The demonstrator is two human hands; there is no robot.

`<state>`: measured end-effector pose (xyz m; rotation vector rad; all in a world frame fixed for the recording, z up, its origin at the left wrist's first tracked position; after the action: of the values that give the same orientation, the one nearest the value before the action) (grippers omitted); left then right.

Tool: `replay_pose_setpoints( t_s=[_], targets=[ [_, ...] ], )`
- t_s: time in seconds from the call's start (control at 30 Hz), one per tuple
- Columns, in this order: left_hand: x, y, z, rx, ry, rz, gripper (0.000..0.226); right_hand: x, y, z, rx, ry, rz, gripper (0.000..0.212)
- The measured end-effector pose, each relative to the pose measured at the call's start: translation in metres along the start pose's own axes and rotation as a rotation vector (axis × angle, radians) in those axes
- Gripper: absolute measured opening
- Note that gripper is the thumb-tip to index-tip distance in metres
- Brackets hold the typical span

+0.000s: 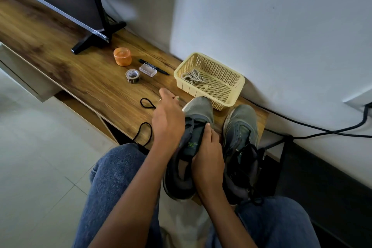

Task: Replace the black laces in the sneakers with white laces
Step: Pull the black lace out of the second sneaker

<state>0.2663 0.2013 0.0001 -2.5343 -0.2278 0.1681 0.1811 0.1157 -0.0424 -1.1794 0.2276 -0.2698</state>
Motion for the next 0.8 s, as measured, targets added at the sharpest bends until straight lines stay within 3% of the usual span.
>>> replay_pose_setpoints(
  t_s=[0.13,0.27,0.37,0.47,0.6,0.8],
  targets=[
    [0.001,0.001,0.005,0.198,0.071,0.094,0.017,-0.001,-0.004,-0.002,0.02,-0.022,0.003,0.072],
    [-0.002,-0.001,0.006,0.306,0.11,0.27,0.054,0.004,-0.004,-0.002,-0.037,-0.136,-0.118,0.057],
    [-0.015,0.002,0.009,0.375,0.257,0.545,0.075,0.02,-0.007,-0.003,-0.114,-0.245,-0.127,0.044],
    [-0.024,0.006,0.018,0.448,0.252,0.758,0.084,0.037,-0.009,-0.003,-0.187,-0.294,-0.054,0.026],
    [-0.025,0.007,0.028,0.675,0.204,0.795,0.096,0.048,-0.014,0.0,-0.205,-0.271,-0.068,0.021],
    [-0.029,0.011,0.029,0.709,0.115,0.785,0.08,0.051,-0.013,-0.002,-0.045,-0.266,-0.163,0.009]
  ],
)
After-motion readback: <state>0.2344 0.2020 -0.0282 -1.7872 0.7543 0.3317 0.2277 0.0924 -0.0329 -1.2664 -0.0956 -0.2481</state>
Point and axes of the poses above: each hand's wrist, its own x-axis towards the middle knuckle, its own y-axis out of the palm, z = x × y, the point moved 2 cm from there along x, towards the middle knuckle, and after that the axes turned 3 degrees about -x, right-handed, at the moved point
